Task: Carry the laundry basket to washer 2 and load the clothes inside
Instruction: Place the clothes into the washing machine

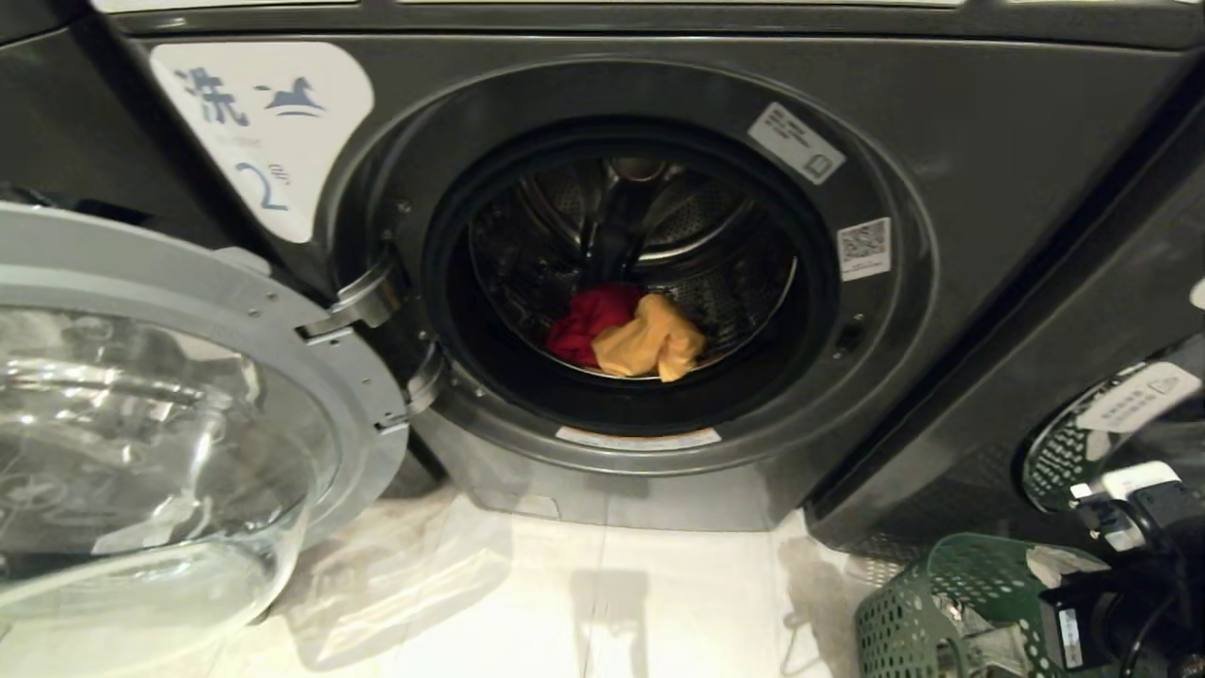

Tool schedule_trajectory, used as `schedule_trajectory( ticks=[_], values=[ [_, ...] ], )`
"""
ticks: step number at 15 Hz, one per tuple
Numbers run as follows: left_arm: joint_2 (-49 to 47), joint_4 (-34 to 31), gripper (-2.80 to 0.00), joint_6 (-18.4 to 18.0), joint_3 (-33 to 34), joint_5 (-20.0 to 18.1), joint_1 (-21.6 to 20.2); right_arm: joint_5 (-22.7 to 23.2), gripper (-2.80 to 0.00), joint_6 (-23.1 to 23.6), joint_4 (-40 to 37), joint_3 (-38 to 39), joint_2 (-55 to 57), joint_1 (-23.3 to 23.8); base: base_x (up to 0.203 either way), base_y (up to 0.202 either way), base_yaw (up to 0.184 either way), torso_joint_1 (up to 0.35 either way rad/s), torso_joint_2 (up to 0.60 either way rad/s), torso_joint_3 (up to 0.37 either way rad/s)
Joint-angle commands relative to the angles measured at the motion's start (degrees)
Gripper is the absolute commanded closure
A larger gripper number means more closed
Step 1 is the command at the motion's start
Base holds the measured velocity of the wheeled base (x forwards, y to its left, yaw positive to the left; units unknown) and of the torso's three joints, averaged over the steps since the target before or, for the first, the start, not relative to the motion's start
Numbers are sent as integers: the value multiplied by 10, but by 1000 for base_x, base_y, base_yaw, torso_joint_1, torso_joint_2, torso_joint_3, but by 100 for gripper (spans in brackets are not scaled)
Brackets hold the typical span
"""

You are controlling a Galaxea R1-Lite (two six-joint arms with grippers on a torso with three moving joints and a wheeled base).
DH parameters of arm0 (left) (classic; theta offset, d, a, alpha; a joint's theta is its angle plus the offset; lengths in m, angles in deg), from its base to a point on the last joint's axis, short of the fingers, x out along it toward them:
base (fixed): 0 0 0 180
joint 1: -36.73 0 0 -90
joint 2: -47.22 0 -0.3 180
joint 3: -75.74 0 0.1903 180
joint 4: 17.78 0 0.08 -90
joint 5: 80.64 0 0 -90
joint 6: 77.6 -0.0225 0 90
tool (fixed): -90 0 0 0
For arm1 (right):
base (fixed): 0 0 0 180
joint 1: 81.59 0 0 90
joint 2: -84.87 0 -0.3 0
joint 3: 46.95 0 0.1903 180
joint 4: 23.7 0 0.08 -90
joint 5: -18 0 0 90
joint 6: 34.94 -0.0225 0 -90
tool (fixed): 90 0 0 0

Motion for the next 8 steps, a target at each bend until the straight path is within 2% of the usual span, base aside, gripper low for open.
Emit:
schedule_trajectory(
  ticks=[1, 8],
  values=[
    [0, 0, 0, 0, 0, 0, 0, -1, 0, 1, 2, 8, -7, 0, -2, 8, -175, -2, 0, 5],
    [0, 0, 0, 0, 0, 1, 0, -1, 0, -5, 3, 43, -22, 0, 0, 9, -177, 3, 1, 2]
  ],
)
